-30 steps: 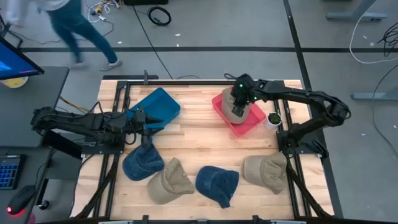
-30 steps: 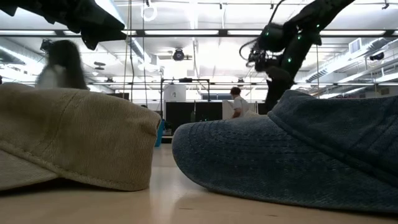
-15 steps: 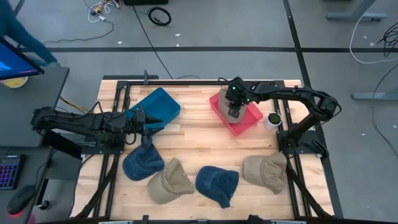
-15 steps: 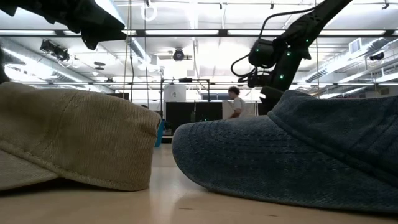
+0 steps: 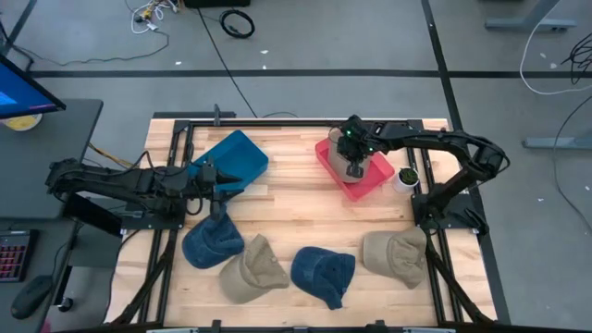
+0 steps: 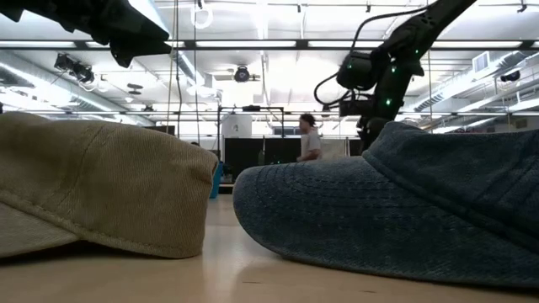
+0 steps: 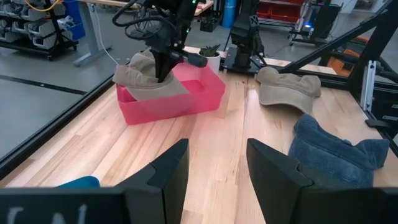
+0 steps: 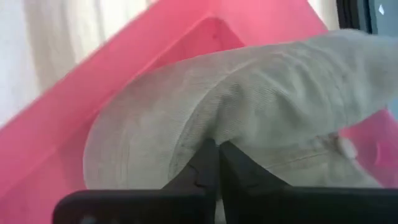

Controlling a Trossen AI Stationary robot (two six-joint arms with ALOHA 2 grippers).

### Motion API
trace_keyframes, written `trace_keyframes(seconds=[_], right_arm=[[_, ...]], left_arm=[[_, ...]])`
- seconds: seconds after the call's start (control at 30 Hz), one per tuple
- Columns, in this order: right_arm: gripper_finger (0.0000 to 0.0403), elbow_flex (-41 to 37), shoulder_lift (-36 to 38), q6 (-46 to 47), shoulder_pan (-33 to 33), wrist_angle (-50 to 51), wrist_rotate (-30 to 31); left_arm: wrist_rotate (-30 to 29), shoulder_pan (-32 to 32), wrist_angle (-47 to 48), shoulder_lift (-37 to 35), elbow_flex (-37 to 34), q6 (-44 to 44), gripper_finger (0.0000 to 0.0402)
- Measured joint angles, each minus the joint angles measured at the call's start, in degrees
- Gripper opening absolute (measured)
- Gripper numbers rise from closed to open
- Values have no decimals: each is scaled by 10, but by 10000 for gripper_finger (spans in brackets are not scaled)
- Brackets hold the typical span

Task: Pick & Place hat
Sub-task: Put the top brown cap into the red bin

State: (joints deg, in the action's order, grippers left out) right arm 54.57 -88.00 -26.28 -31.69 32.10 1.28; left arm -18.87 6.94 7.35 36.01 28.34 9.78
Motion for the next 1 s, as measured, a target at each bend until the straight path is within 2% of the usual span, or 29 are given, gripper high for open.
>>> trace_keyframes(seconds=[0.1,0.17,0.27,0.37,0.43,0.6,0.8,1.0], right_arm=[[5,27,24,-26,12,37,0],[4,48,44,-81,21,74,0],[3,60,73,-216,38,118,-1],[2,60,92,-394,48,159,-3],[2,60,92,-458,50,187,-3],[1,51,75,-432,47,186,-2],[1,15,49,-459,44,68,12],[6,15,12,-464,41,64,44]], left_arm=[[0,0,0,0,0,0,165],[0,0,0,0,0,0,165],[0,0,0,0,0,0,165],[0,0,0,0,0,0,165],[0,0,0,0,0,0,165],[0,0,0,0,0,0,165],[0,0,0,0,0,1,165],[0,0,0,0,0,1,165]])
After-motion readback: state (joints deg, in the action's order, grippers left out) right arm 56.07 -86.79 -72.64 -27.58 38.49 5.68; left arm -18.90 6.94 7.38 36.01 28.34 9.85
